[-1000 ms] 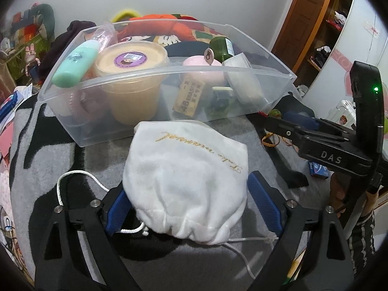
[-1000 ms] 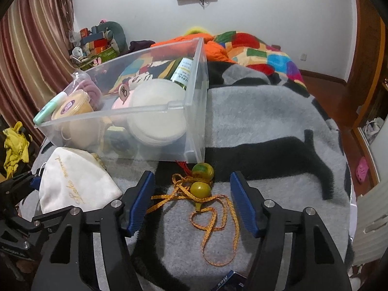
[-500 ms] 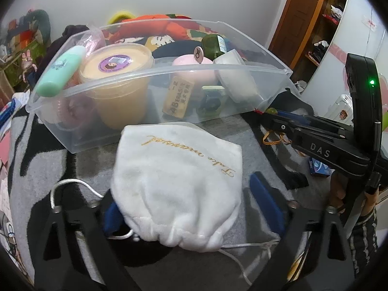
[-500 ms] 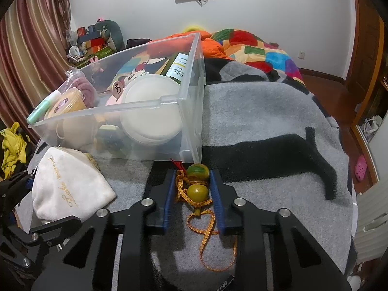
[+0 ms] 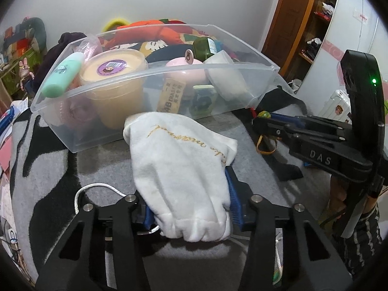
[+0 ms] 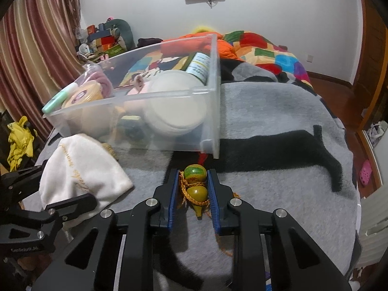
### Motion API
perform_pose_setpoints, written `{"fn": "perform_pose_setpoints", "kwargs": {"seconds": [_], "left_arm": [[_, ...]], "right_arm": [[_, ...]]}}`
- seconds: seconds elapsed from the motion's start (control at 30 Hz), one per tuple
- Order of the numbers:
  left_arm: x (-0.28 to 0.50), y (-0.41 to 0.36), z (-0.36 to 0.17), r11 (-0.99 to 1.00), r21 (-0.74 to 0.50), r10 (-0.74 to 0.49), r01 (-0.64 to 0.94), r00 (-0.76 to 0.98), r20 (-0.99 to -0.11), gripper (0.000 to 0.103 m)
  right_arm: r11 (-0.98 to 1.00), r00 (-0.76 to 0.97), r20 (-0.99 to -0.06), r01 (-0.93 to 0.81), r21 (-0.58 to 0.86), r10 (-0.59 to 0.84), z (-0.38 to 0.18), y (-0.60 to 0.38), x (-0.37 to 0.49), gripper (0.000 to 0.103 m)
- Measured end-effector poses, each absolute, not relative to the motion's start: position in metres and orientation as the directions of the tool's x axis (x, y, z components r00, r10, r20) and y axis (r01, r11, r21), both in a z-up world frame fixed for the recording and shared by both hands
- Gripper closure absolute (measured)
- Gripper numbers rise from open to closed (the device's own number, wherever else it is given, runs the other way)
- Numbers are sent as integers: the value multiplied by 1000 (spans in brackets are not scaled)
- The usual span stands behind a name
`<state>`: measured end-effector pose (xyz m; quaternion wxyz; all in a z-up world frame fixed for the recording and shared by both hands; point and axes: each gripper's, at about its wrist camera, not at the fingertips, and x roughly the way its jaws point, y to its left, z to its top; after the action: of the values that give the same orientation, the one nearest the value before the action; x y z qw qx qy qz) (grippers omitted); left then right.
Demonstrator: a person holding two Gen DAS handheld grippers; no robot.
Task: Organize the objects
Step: 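Grasp the white drawstring pouch with the left gripper while the right grasps the beaded orange cord, then lift the white pouch and beaded cord and carry them over the clear box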
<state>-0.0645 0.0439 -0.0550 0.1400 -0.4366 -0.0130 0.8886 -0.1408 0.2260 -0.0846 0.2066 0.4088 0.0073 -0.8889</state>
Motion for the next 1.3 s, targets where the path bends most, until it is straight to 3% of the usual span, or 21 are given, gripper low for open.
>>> {"fn": "perform_pose_setpoints", "kwargs": {"seconds": [0.37, 1.3], "left_arm": [[-55, 42, -45, -957, -179, 284, -229, -601, -747, 68], [-38, 40, 5, -956, -152, 288, -250, -715, -637, 69]], "right_arm": [[-895, -596, -702, 423, 140, -391, -69, 214, -122, 83], [-873, -652, -615, 470, 131, -443, -25, 207, -115, 83]]}}
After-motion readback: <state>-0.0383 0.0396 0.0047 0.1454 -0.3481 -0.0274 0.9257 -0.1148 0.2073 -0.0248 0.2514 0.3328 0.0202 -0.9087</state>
